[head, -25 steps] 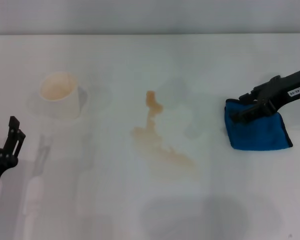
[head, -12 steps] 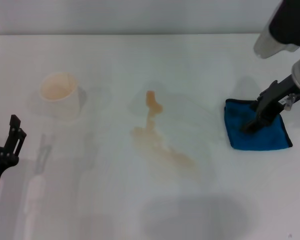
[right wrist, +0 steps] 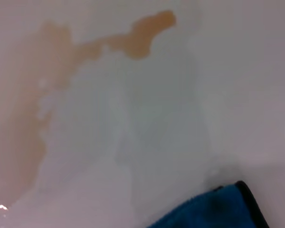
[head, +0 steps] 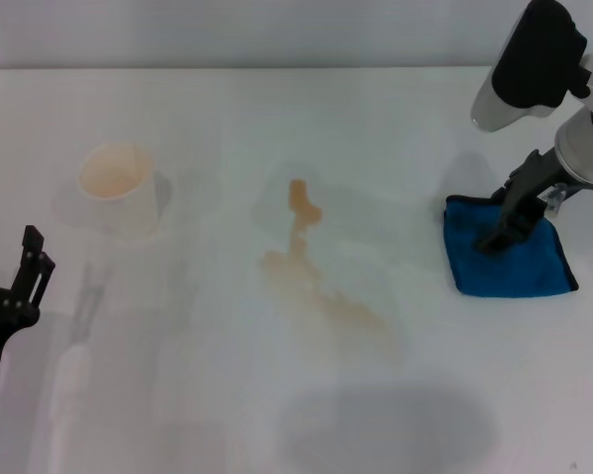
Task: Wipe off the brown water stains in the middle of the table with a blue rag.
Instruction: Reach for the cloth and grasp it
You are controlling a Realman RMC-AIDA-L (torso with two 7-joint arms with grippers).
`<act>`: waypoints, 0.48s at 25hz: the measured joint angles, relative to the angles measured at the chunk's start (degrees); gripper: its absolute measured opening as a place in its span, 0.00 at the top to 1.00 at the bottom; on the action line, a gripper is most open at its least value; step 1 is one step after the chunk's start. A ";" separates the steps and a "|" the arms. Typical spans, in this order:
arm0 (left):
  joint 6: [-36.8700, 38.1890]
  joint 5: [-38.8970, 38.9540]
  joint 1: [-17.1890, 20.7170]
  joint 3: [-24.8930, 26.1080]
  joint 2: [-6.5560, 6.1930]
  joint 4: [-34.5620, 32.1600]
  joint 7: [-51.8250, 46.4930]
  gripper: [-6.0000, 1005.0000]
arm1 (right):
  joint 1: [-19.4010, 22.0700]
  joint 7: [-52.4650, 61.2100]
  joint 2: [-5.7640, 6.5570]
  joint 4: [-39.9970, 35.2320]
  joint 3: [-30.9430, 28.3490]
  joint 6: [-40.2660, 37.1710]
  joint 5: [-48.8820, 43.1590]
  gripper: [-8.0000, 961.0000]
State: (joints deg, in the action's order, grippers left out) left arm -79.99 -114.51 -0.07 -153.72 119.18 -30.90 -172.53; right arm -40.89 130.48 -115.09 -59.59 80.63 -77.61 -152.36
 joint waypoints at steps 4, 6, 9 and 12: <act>-0.13 0.23 -0.02 0.00 0.00 0.10 0.00 0.14 | -1.83 0.06 -0.10 3.05 0.35 0.36 -2.40 0.23; -0.15 0.27 -0.02 0.00 0.00 0.13 0.00 0.14 | -3.00 0.12 -0.22 5.24 0.60 0.62 -3.43 0.23; -0.17 0.29 -0.02 0.00 0.00 0.20 0.00 0.14 | -3.92 0.19 -0.33 7.42 1.82 1.47 -3.99 0.23; -0.20 0.31 -0.02 0.00 0.01 0.40 0.00 0.14 | -3.97 0.26 -0.38 7.90 3.17 2.19 -4.09 0.23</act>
State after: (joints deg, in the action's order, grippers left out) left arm -80.18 -114.20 -0.09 -153.72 119.19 -30.50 -172.53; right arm -44.87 130.75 -115.47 -51.69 83.80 -75.42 -156.45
